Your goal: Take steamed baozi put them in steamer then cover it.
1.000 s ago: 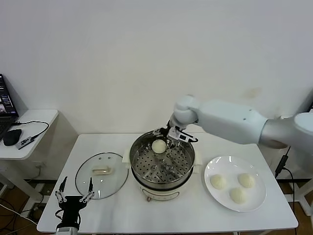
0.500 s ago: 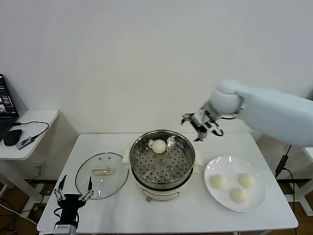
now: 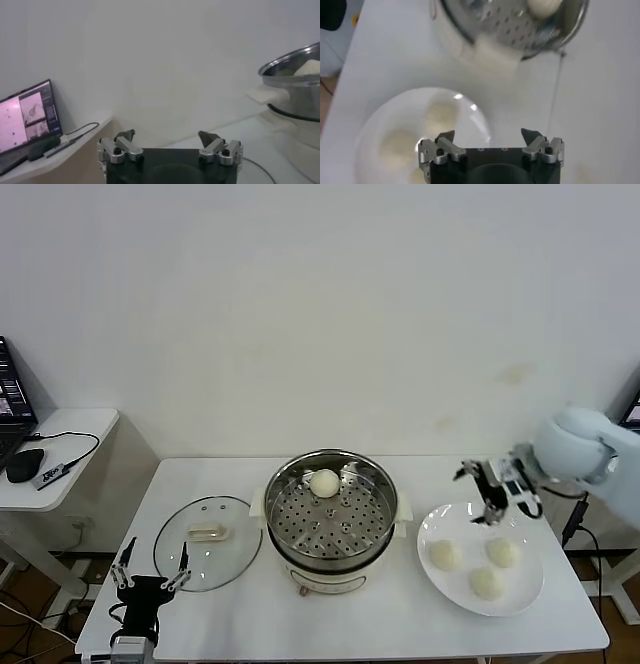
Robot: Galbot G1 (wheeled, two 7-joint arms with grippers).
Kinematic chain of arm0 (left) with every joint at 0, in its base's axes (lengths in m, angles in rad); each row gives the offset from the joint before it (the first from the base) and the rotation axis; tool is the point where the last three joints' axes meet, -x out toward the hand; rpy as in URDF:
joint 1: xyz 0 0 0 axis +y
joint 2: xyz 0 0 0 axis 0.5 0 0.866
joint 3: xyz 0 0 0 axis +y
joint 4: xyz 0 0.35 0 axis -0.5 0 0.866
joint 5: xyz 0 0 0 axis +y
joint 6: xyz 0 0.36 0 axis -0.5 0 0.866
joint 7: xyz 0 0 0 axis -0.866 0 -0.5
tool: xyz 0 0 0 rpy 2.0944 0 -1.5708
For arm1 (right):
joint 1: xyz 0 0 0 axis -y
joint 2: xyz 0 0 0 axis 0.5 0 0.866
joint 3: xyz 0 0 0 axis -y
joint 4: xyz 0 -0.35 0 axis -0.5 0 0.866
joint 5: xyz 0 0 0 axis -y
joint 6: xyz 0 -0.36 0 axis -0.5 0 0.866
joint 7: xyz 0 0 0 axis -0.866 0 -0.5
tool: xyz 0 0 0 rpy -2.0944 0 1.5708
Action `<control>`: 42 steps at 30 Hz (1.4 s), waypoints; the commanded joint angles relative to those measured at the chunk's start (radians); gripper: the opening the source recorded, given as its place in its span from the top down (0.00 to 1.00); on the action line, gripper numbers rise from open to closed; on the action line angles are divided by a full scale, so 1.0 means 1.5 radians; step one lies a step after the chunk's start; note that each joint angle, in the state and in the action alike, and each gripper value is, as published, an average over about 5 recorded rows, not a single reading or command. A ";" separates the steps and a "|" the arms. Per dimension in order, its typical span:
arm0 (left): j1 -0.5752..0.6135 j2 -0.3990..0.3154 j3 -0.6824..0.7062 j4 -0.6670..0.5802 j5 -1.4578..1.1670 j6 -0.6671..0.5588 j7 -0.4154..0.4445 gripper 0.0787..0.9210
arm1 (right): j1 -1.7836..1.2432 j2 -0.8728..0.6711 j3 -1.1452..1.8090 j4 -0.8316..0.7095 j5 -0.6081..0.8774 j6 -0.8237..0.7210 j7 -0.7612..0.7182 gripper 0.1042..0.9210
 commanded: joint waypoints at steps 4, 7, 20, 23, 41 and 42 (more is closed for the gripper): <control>0.001 0.004 -0.008 0.002 0.008 0.010 0.002 0.12 | -0.391 0.020 0.269 -0.062 -0.095 -0.014 0.021 0.12; 0.001 0.003 -0.011 0.002 0.008 0.012 0.003 0.12 | -0.379 0.058 0.258 -0.092 -0.104 -0.013 0.030 0.12; 0.005 -0.004 -0.021 0.011 0.014 0.011 0.003 0.12 | -0.355 0.160 0.214 -0.187 -0.112 -0.010 0.053 0.12; 0.006 -0.005 -0.024 0.012 0.014 0.011 0.003 0.12 | -0.357 0.171 0.212 -0.195 -0.113 -0.009 0.056 0.12; 0.003 -0.008 -0.023 0.018 0.015 0.008 0.004 0.12 | -0.344 0.198 0.190 -0.211 -0.111 -0.021 0.070 0.14; 0.003 -0.008 -0.023 0.019 0.015 0.008 0.004 0.12 | -0.343 0.197 0.190 -0.210 -0.111 -0.021 0.068 0.15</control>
